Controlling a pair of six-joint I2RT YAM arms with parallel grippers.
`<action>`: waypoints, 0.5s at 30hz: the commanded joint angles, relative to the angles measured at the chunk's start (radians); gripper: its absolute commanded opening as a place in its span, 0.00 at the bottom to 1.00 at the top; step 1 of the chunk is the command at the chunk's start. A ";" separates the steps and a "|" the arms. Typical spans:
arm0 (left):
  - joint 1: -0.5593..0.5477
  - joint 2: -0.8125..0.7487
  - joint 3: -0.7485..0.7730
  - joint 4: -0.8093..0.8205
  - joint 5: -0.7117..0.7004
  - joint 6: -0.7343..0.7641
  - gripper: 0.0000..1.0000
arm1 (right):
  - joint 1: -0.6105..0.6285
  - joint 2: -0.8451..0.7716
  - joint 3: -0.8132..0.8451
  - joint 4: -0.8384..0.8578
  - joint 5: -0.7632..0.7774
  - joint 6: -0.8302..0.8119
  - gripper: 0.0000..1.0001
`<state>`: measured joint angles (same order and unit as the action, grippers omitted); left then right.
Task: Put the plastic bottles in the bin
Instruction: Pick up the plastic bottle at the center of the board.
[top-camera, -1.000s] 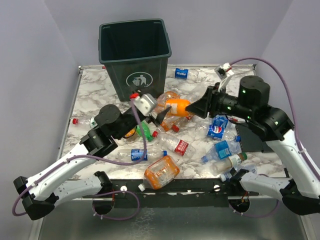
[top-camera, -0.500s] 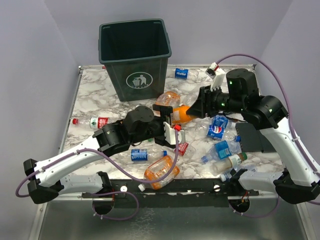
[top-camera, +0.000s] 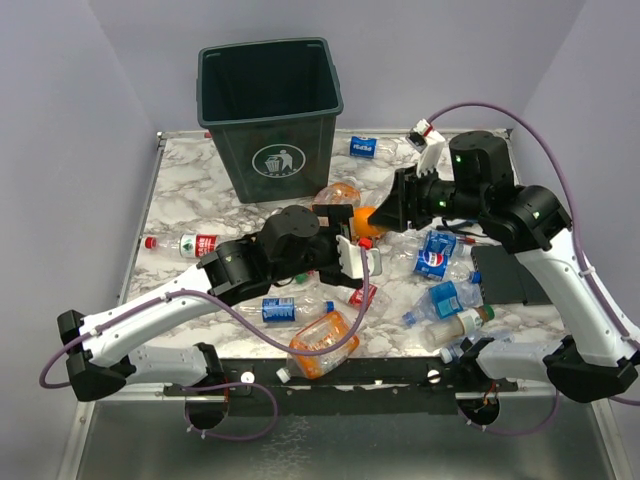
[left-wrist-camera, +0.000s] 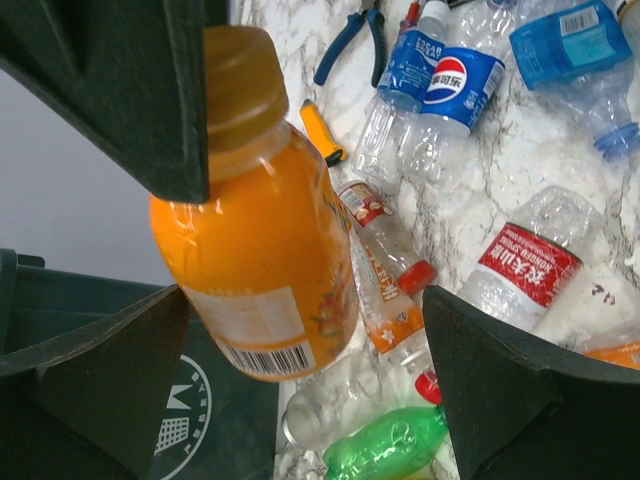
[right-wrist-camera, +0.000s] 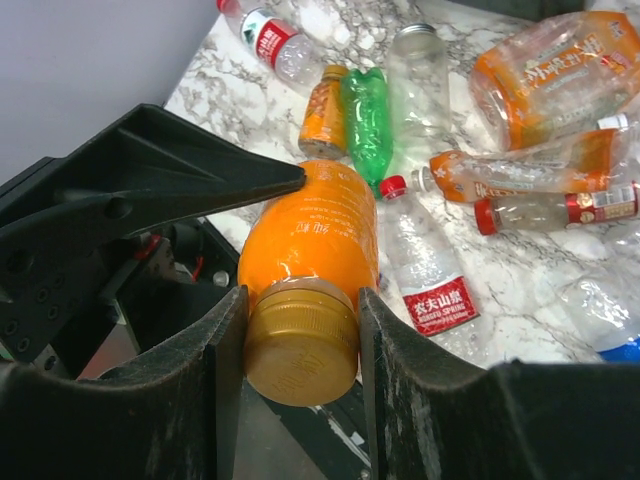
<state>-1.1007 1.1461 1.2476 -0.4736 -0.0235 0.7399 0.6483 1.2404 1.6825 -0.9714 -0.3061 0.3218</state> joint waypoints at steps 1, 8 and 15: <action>-0.004 0.019 0.033 0.097 -0.021 -0.084 0.99 | 0.006 -0.010 -0.029 0.083 -0.078 0.017 0.01; -0.004 0.059 0.044 0.114 -0.053 -0.120 0.91 | 0.006 -0.025 -0.059 0.152 -0.125 0.042 0.00; -0.004 0.040 0.030 0.134 -0.074 -0.117 0.60 | 0.007 -0.037 -0.069 0.166 -0.125 0.038 0.00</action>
<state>-1.1004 1.2034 1.2663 -0.3676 -0.0772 0.6353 0.6483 1.2320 1.6230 -0.8665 -0.4011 0.3511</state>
